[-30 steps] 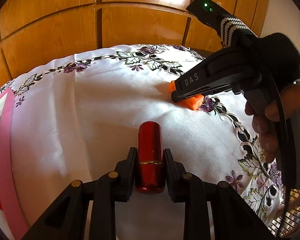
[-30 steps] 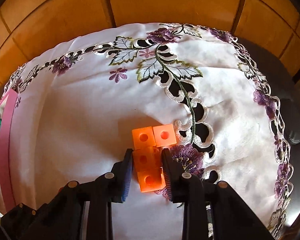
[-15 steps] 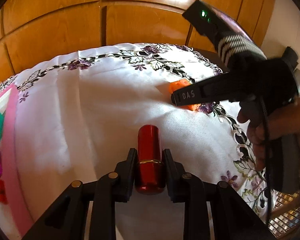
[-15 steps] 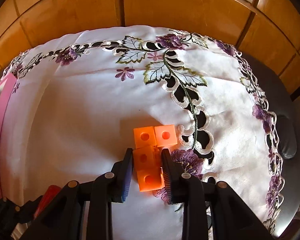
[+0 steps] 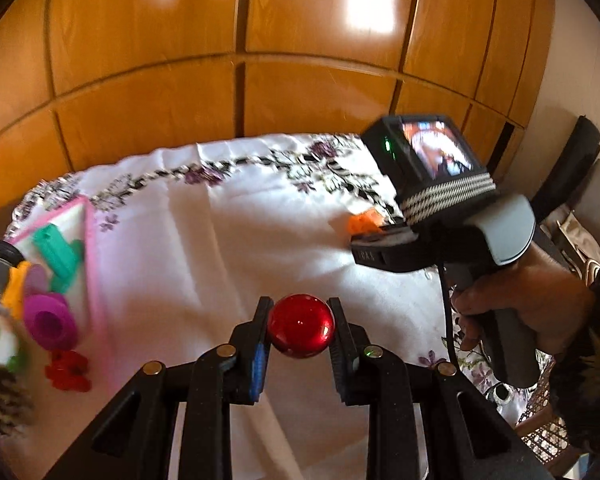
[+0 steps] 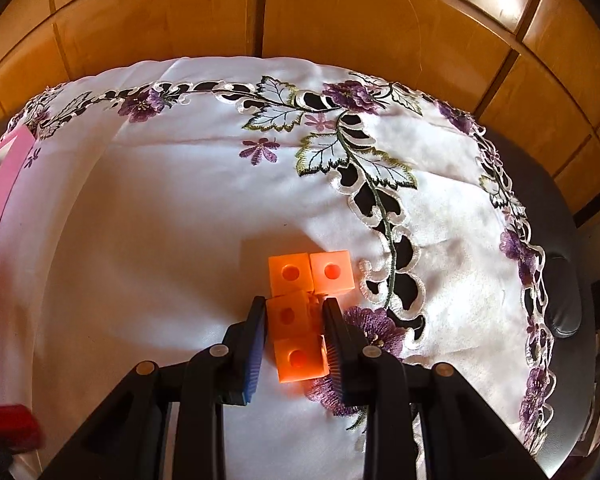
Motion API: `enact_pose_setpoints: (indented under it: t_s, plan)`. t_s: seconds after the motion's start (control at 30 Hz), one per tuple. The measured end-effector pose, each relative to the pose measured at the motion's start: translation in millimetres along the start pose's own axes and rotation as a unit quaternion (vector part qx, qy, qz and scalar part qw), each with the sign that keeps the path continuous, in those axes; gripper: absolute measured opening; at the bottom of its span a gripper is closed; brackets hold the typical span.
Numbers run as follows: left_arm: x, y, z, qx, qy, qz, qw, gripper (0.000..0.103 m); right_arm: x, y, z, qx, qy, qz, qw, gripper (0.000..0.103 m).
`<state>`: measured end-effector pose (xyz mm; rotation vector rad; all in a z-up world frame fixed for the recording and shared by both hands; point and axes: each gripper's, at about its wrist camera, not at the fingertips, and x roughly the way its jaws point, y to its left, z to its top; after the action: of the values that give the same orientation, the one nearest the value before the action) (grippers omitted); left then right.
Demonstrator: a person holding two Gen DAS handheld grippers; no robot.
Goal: Organize rigid objects
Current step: 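Carry the red cylinder into the tray beside the brush, open left tool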
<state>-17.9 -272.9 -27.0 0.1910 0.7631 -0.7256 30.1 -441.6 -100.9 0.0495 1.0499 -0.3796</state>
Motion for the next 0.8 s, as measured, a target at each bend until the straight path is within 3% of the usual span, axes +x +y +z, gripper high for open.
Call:
enact_pose_setpoints:
  t_s: [0.5,0.8]
  plan:
    - [-41.4,47.0,-2.0,-0.049,-0.024,0.031,0.9980,0.026,-1.3,4.7,-0.9,-0.020,-0.009,-0.012,1.000,0.027]
    - [-78.9,122.3,-12.4,-0.145,-0.043,0.037,0.9877,0.026,-2.0,6.1,-1.1,-0.026,-0.010,-0.016,0.999,0.027]
